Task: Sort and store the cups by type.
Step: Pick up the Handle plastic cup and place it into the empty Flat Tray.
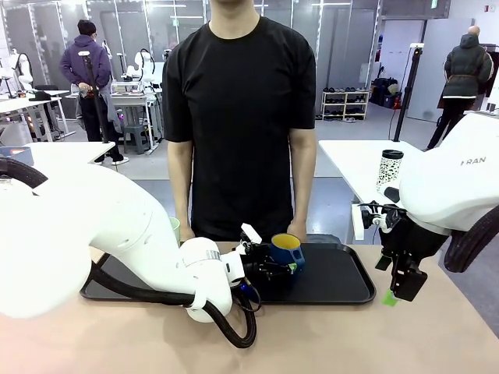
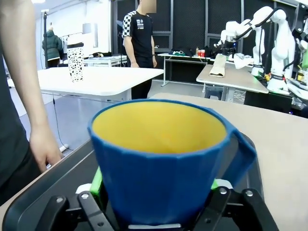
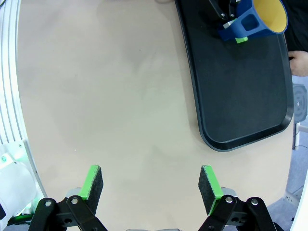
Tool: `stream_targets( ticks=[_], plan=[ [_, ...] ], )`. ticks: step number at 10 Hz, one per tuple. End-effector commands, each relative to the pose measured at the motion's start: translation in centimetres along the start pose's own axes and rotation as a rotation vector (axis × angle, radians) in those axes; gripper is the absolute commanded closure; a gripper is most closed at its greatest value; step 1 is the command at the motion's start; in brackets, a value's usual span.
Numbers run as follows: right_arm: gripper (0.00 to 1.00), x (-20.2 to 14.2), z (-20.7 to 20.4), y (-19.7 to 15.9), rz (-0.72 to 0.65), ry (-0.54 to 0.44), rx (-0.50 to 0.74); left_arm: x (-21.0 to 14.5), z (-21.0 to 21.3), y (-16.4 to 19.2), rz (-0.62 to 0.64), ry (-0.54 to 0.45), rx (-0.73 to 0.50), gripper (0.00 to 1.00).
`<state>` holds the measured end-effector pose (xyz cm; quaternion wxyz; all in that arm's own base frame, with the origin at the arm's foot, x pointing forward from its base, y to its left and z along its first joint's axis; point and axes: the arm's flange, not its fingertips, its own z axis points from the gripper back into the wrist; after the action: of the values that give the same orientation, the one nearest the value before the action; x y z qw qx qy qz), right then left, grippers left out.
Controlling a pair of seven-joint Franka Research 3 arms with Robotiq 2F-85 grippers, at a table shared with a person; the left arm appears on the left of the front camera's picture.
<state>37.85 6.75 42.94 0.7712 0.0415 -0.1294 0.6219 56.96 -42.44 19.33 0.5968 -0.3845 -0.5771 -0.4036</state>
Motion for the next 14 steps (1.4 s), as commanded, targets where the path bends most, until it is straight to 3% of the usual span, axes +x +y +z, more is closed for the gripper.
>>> stream_targets(
  ticks=[1,14],
  plan=[
    [0.0,-0.1,0.0,0.3,-0.015,0.012,-0.011,-4.9,1.8,-8.6,-0.064,-0.043,0.059,0.0],
    [0.0,-0.1,0.0,0.3,-0.015,0.012,-0.011,-5.7,5.9,-11.2,-0.075,-0.065,0.049,0.0]
  ],
)
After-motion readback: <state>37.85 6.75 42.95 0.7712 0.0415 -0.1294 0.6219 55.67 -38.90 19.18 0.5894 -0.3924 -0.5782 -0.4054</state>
